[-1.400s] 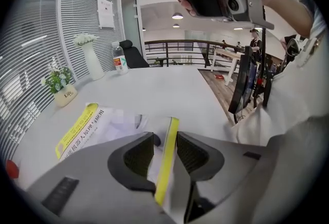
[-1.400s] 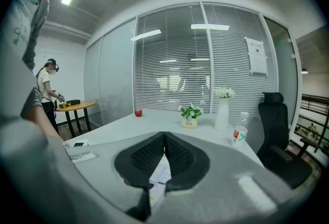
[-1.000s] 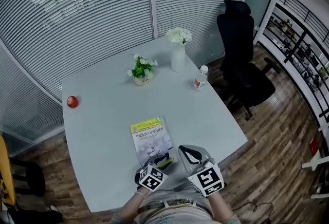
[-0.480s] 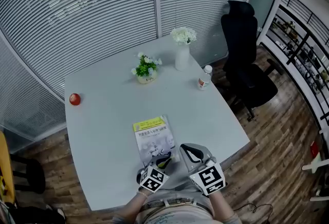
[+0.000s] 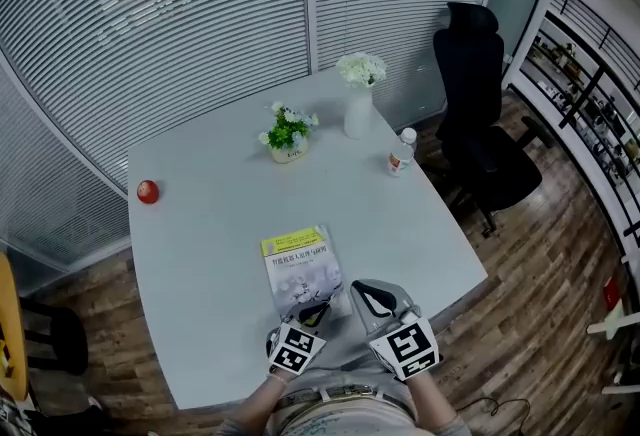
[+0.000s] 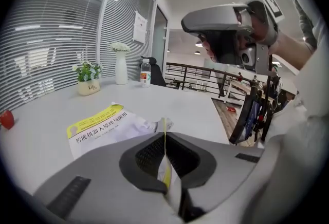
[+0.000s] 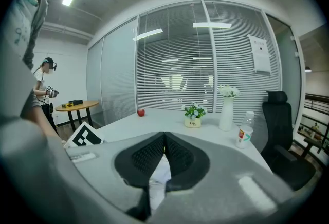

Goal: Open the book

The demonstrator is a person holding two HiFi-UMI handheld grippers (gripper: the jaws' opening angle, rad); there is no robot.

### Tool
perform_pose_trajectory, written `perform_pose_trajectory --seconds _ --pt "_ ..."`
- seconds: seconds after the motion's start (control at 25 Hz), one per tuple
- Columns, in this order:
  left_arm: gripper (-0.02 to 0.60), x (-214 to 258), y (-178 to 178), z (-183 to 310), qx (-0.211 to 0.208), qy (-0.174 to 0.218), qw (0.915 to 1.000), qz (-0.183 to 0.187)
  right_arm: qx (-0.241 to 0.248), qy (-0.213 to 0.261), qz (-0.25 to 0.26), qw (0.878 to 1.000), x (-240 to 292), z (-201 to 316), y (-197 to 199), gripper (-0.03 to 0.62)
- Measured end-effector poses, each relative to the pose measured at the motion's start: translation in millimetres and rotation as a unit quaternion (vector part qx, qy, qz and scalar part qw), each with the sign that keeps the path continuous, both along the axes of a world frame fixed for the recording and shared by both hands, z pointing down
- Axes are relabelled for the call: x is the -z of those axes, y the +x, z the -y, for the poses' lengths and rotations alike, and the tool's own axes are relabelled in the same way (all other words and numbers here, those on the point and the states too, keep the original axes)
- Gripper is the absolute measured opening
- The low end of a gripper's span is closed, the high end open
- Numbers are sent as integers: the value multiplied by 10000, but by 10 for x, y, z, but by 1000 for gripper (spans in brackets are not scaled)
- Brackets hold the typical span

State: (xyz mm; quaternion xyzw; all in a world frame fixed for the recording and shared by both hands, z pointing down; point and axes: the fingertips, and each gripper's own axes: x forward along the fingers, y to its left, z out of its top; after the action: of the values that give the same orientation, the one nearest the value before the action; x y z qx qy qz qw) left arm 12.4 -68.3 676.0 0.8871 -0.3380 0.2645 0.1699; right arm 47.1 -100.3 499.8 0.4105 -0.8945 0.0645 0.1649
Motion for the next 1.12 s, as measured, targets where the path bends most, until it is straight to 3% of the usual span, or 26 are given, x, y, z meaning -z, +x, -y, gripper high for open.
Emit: perform_pose_trajectory --seconds 0.52,1.12 --pt "6 171 -141 67 689 -342 9938 -799 127 -34 -31 9999 -16 -12 -66 0" --pt "6 300 -369 126 1247 -340 9844 -1196 111 -35 -96 9999 -46 -2 -57 0"
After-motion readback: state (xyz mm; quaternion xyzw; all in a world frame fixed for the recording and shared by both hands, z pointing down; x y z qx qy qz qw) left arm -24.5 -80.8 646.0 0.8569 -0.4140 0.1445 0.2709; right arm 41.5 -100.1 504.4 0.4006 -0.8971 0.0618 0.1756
